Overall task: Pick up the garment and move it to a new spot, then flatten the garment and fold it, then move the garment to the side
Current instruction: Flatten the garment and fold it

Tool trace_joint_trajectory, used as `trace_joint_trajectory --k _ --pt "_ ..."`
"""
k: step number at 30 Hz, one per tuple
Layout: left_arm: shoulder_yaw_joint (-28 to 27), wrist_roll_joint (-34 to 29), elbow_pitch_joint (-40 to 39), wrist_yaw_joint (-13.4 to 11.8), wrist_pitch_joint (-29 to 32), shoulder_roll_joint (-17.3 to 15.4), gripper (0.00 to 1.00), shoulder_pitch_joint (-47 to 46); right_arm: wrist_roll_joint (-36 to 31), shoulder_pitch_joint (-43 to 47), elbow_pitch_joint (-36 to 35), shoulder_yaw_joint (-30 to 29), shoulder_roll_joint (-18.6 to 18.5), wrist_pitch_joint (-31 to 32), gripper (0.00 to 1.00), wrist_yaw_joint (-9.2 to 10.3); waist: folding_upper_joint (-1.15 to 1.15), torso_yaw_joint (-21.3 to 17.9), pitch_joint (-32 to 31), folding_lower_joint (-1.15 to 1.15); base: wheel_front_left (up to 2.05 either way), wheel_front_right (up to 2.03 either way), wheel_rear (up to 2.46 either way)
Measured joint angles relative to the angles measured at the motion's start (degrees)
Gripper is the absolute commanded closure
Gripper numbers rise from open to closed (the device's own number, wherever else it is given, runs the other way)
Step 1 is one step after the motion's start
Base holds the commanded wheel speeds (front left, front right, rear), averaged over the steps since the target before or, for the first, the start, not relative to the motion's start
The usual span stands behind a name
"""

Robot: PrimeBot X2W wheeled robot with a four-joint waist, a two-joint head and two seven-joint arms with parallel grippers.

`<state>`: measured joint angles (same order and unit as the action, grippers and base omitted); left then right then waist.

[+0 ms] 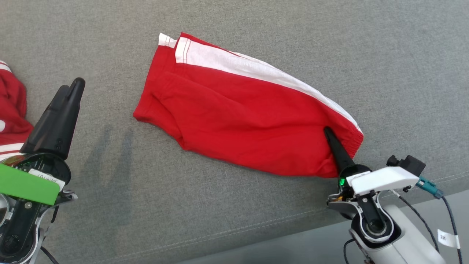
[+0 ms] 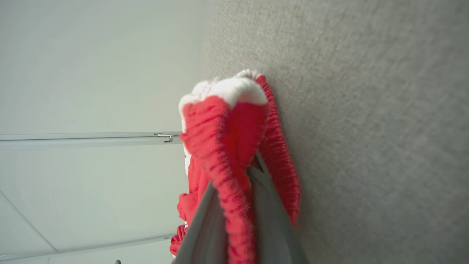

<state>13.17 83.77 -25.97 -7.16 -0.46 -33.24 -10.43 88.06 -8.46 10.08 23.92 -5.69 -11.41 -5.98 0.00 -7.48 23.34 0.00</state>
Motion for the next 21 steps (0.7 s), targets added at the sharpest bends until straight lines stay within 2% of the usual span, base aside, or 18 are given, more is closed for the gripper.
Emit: trace_joint_trajectory --k 4,10,18,21 --pt "-0.26 0.0 -0.4 0.0 -0.36 0.24 0.0 0.24 -0.91 -0.91 -1.42 -0.45 -4.21 1.92 1.0 -0.05 0.0 -0.69 -0.42 0.0 0.0 0.0 0.0" --pt "-0.6 0.0 -0.7 0.0 -0.68 0.96 0.0 1.42 -0.14 -0.78 -2.02 -4.58 -11.78 4.43 1.0 0.09 0.0 -1.98 -1.23 0.0 0.0 0.0 0.0" --pt "-0.33 0.04 -1.46 0.0 -0.68 2.04 0.0 1.66 0.53 3.2 -3.07 -11.03 -23.83 7.21 1.0 4.22 0.0 -2.33 -2.22 0.0 0.0 0.0 0.0" --pt "-0.33 0.2 -1.88 0.0 -0.7 2.43 0.0 2.07 0.07 2.96 -6.02 -12.29 -26.44 8.01 1.0 5.09 0.0 -2.01 -2.29 0.0 0.0 0.0 0.0"
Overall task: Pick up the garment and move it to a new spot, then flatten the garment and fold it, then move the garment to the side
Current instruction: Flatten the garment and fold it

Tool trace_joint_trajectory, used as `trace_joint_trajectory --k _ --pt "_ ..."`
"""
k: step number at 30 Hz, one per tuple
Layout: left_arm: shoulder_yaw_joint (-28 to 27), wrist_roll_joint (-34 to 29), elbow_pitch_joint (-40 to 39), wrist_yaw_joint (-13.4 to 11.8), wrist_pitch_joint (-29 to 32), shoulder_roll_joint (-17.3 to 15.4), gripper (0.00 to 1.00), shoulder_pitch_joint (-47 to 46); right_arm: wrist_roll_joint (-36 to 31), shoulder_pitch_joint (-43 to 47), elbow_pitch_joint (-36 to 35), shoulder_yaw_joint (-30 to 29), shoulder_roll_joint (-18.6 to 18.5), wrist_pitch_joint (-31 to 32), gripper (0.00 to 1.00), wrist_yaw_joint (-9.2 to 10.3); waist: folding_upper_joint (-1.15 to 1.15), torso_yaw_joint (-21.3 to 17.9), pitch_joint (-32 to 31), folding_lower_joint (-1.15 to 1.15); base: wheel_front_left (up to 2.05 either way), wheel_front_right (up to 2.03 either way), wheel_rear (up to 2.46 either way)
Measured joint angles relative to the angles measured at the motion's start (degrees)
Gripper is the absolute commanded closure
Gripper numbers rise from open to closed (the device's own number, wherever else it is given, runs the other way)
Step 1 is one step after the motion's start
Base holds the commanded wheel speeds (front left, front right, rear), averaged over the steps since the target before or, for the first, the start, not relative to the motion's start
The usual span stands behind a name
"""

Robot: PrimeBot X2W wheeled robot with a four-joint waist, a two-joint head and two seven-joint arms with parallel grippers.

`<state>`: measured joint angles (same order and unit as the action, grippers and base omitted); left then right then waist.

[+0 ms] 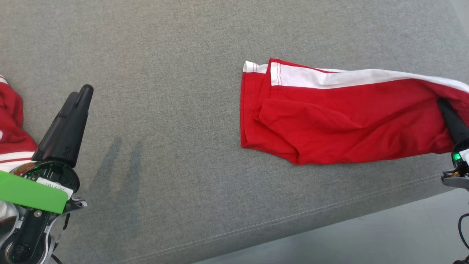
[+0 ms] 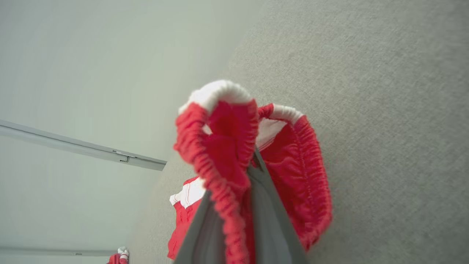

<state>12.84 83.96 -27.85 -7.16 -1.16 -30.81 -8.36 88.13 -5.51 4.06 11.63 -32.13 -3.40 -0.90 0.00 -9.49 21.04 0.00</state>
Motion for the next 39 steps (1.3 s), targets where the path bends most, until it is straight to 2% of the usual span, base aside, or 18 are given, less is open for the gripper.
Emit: trace_joint_trajectory --k 3,8,11,15,27,28,29,30,31,39 --pt "0.26 0.07 -0.19 0.0 -0.16 0.67 0.0 0.21 -0.15 -1.69 -3.91 0.89 0.0 1.47 1.0 0.6 0.0 0.47 0.09 0.0 0.0 0.0 0.0" --pt "1.46 0.4 -0.6 0.0 -0.05 1.37 0.0 0.16 -2.2 -5.94 -9.35 5.83 0.68 4.79 1.0 3.46 0.0 1.71 0.39 0.0 0.0 0.0 0.0" --pt "1.98 0.47 -0.73 0.0 0.2 1.83 0.0 0.09 -4.12 -8.06 -11.11 8.94 1.88 6.39 1.0 5.69 0.0 2.74 0.68 0.0 0.0 0.0 0.0" --pt "2.71 0.47 -0.67 0.0 0.6 2.45 0.0 -0.37 -5.61 -11.44 -11.47 11.18 3.34 7.53 1.0 7.47 0.0 4.35 1.16 0.0 0.0 0.0 0.0" --pt "3.49 0.49 0.75 0.0 0.53 4.11 0.0 -2.22 -9.77 -15.99 -6.41 17.38 8.62 9.85 1.0 8.14 0.0 9.0 1.98 0.0 0.0 0.0 0.0" --pt "3.36 0.49 0.9 0.0 0.52 4.11 0.0 -2.22 -10.12 -16.24 -5.95 17.64 9.03 9.85 0.89 8.14 0.0 9.15 1.98 0.0 0.0 0.0 0.0" --pt "3.3 0.49 1.04 0.0 0.52 4.11 0.0 -2.22 -10.26 -16.49 -5.55 17.75 9.32 9.87 0.59 8.14 0.0 9.22 1.96 0.0 0.0 0.0 0.0" --pt "3.25 0.49 1.19 0.0 0.52 4.11 0.0 -2.22 -10.61 -16.68 -5.12 17.79 9.59 9.85 0.13 8.14 0.0 9.23 1.92 0.0 0.0 0.0 0.0" --pt "3.19 0.49 1.26 0.0 0.47 4.12 0.0 -2.22 -10.79 -16.82 -4.74 17.81 9.84 9.84 0.0 8.14 0.0 9.22 1.87 0.0 0.0 0.0 0.0" --pt "2.87 0.48 2.31 0.0 0.1 4.19 0.0 -2.2 -12.55 -19.75 -2.96 20.13 14.12 9.82 0.0 8.14 0.0 7.78 0.65 0.0 0.0 0.0 0.0"
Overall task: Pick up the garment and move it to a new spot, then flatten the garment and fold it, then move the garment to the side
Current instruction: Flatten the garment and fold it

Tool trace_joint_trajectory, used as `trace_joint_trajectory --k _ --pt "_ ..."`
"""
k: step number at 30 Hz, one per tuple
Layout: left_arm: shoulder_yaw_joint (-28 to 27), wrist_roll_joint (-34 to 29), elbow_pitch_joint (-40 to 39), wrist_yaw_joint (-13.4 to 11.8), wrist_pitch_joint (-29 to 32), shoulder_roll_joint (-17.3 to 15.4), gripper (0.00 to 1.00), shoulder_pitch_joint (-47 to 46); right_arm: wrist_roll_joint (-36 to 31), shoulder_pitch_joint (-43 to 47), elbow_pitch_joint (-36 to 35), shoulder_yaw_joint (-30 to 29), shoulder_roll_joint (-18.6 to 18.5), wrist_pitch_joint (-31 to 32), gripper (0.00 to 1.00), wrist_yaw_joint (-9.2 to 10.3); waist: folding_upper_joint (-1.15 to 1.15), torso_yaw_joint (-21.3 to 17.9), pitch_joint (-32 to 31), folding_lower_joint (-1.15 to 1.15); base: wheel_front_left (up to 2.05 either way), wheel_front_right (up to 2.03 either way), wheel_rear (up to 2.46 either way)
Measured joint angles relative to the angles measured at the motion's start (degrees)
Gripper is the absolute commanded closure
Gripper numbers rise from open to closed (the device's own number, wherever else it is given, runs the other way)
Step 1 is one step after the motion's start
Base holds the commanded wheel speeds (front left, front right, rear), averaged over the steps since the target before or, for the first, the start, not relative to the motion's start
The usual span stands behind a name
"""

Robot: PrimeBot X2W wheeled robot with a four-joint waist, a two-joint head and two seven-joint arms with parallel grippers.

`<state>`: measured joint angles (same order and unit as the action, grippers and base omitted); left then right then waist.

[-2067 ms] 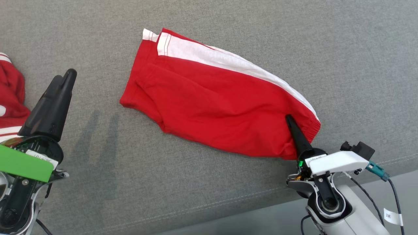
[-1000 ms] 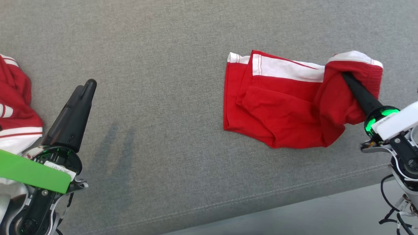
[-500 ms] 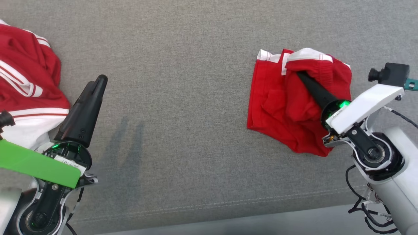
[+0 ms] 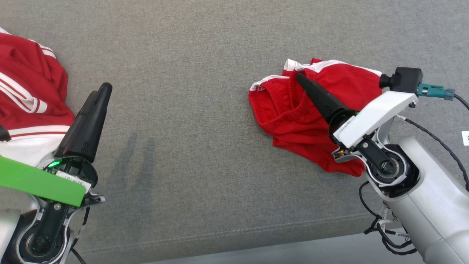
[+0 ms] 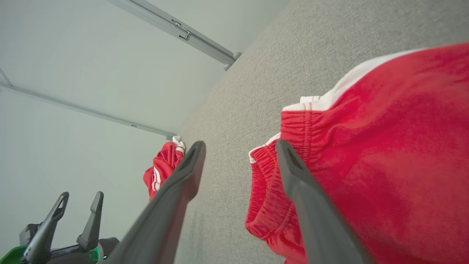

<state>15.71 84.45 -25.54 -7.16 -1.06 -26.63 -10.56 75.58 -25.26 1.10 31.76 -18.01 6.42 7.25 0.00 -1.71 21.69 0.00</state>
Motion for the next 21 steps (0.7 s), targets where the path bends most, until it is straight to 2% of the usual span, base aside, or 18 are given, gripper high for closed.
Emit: trace_joint_trajectory --k 5,9,14,21 --pt "0.11 -0.09 0.67 0.0 0.0 -0.01 0.0 0.03 -0.58 -0.68 -0.8 0.37 1.96 -0.77 0.0 0.0 0.0 -0.94 -1.13 0.0 0.0 0.0 0.0" --pt "0.16 -0.09 0.63 0.0 0.0 0.0 0.0 0.14 -0.58 -0.64 -3.81 -1.69 2.82 -3.42 0.0 0.0 0.0 -1.53 -2.07 0.0 0.0 0.0 0.0" --pt "0.19 -0.09 0.42 0.0 0.0 0.02 0.0 0.95 -3.04 0.9 -4.88 -3.66 1.47 -6.79 0.0 0.0 0.0 -2.24 -2.53 0.0 0.0 0.0 0.0" --pt "5.05 0.11 -2.01 0.0 2.63 0.43 0.0 2.35 -5.77 8.64 -4.3 -5.28 0.34 -11.54 0.0 0.0 0.0 -4.43 -2.43 0.0 0.0 0.0 0.0"
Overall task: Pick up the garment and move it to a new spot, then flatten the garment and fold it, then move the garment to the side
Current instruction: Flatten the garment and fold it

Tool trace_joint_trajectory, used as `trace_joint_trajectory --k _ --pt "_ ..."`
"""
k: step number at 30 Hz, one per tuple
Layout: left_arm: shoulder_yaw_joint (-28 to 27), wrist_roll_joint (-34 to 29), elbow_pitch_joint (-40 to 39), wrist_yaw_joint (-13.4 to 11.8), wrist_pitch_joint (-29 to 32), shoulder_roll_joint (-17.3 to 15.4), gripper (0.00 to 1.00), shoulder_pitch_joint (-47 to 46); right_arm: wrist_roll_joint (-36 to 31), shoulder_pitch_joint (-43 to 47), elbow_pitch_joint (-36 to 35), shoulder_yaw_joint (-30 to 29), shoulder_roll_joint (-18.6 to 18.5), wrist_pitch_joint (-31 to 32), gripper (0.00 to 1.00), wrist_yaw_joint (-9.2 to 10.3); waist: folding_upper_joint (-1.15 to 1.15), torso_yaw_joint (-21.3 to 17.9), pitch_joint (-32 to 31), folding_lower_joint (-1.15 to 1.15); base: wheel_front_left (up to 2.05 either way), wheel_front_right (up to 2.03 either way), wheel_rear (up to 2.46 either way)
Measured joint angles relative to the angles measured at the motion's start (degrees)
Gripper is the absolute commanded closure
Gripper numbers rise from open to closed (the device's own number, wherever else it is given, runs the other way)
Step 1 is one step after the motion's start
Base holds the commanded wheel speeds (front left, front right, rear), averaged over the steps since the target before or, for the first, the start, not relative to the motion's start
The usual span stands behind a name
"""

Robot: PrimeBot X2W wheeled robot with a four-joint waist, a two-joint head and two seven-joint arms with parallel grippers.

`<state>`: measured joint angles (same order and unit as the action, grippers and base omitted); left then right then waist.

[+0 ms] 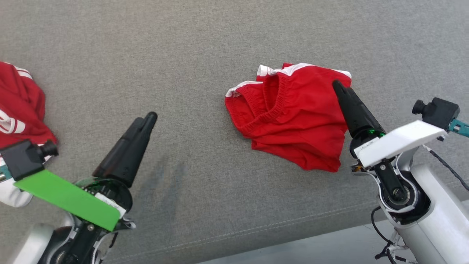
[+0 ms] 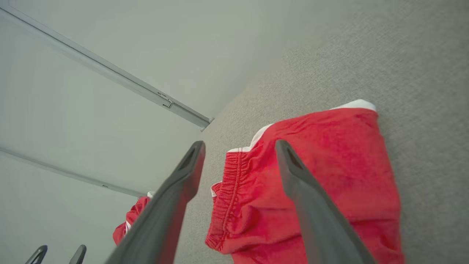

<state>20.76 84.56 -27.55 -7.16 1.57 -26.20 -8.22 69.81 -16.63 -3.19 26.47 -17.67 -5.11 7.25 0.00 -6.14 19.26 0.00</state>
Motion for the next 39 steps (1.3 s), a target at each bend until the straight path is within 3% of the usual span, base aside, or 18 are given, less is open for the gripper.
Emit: trace_joint_trajectory --k 12,21,28,39 --pt "8.98 -1.31 0.31 0.01 4.82 2.53 0.0 -6.42 -1.26 6.6 0.93 -0.4 1.93 -5.28 0.0 0.0 0.0 -5.11 1.4 0.0 0.0 0.0 0.0" --pt "12.78 -4.36 7.92 0.0 6.76 6.12 0.0 -13.23 -1.29 6.61 2.23 0.46 4.26 -6.22 0.0 -0.09 0.0 -8.81 3.64 0.0 0.0 0.0 0.0" --pt "16.03 -11.27 14.74 0.13 7.99 6.09 0.0 -18.95 -1.29 6.58 3.38 0.86 5.52 -6.82 0.0 -0.85 0.0 -10.91 5.45 0.0 0.0 0.0 0.0" --pt "20.23 -15.75 21.97 1.12 8.57 8.8 0.0 -24.45 -1.29 6.53 5.5 1.53 7.45 -7.05 0.0 -2.38 0.0 -13.45 6.44 0.0 0.0 0.0 0.0"
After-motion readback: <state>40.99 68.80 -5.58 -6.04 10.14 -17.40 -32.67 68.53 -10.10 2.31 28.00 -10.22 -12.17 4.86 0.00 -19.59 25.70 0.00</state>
